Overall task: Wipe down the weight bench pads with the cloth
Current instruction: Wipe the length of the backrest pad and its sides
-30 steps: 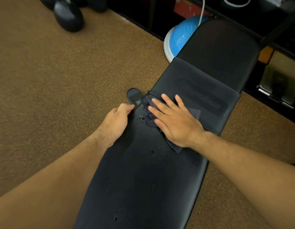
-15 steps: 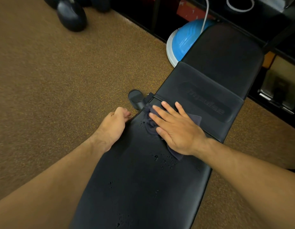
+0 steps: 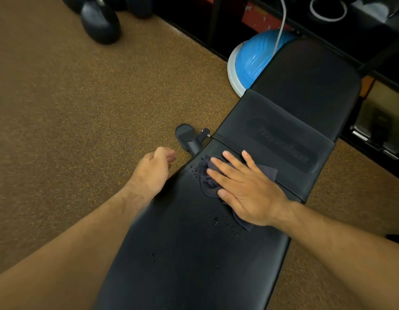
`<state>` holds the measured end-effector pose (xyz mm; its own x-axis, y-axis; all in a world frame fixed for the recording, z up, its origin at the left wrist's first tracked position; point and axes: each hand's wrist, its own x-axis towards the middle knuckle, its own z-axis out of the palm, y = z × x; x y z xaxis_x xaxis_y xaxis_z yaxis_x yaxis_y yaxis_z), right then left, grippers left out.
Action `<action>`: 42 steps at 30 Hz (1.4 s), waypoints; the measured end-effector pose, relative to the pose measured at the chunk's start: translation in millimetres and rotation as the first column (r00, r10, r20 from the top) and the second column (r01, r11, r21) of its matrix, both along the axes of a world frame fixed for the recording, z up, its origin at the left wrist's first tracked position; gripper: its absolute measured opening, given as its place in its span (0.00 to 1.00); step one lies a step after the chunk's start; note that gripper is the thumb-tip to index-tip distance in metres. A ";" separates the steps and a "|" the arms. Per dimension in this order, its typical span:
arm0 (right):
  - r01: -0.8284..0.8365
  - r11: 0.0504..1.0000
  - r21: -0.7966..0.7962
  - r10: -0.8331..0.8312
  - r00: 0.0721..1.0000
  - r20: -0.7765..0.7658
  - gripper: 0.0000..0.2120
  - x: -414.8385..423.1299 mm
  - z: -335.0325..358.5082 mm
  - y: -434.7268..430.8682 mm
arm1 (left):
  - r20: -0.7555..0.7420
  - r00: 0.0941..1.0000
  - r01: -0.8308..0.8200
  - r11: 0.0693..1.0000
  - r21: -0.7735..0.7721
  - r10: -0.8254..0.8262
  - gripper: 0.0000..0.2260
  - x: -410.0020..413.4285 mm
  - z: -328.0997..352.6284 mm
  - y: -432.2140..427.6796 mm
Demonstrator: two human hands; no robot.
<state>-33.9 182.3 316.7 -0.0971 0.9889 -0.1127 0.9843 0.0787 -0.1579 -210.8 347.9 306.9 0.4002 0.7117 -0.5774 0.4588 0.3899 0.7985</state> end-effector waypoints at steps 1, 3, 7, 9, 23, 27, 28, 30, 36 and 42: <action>0.000 1.000 0.003 0.000 1.000 -0.005 0.24 -0.4 0.1 5.3 | -0.001 1.000 -0.006 1.000 0.013 0.006 0.21 0.0 -0.9 1.3; 0.003 1.000 0.003 -0.003 1.000 -0.014 0.24 -5.3 2.0 23.4 | -0.002 1.000 -0.019 0.999 0.039 0.019 0.21 1.1 -1.7 4.3; -0.016 0.998 -0.055 0.015 1.000 -0.013 0.24 -19.5 4.0 71.2 | -0.010 0.997 -0.081 0.988 0.128 0.083 0.22 1.9 -2.5 12.2; -0.041 0.995 -0.089 0.042 0.999 0.002 0.24 -28.0 2.9 92.3 | -0.005 0.991 -0.129 0.974 0.185 0.132 0.23 -0.2 -1.7 16.6; -0.093 0.995 -0.018 0.093 0.996 0.002 0.26 -7.2 2.1 79.2 | 0.023 0.994 -0.105 0.980 0.172 0.102 0.22 3.9 -5.7 20.9; 0.056 0.988 -0.145 -0.036 0.990 0.136 0.25 -15.5 7.7 113.3 | 0.012 0.990 -0.143 0.968 0.208 0.144 0.20 -2.1 1.3 20.4; 0.071 0.982 -0.175 -0.041 0.985 0.168 0.26 -20.1 7.8 122.4 | 0.013 0.989 -0.150 0.964 0.218 0.150 0.20 -4.3 3.4 21.0; 0.085 0.967 -0.239 -0.042 0.983 0.178 0.25 -28.6 10.8 133.7 | 0.010 0.986 -0.166 0.958 0.232 0.168 0.19 -10.0 6.6 23.9; -0.042 0.998 -0.046 0.045 0.998 0.055 0.23 -67.3 5.9 116.1 | 0.030 0.977 -0.214 0.954 0.210 0.213 0.18 -23.6 8.8 33.9; -0.172 0.981 -0.087 0.171 0.985 -0.014 0.23 -28.1 3.8 90.6 | 0.016 0.976 -0.217 0.960 0.175 0.217 0.19 -20.8 8.4 33.4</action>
<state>-62.0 272.9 320.5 -0.2655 0.9439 -0.1965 0.9563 0.2319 -0.1783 -231.6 381.3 315.3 0.2234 0.8710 -0.4375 0.3811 0.3350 0.8617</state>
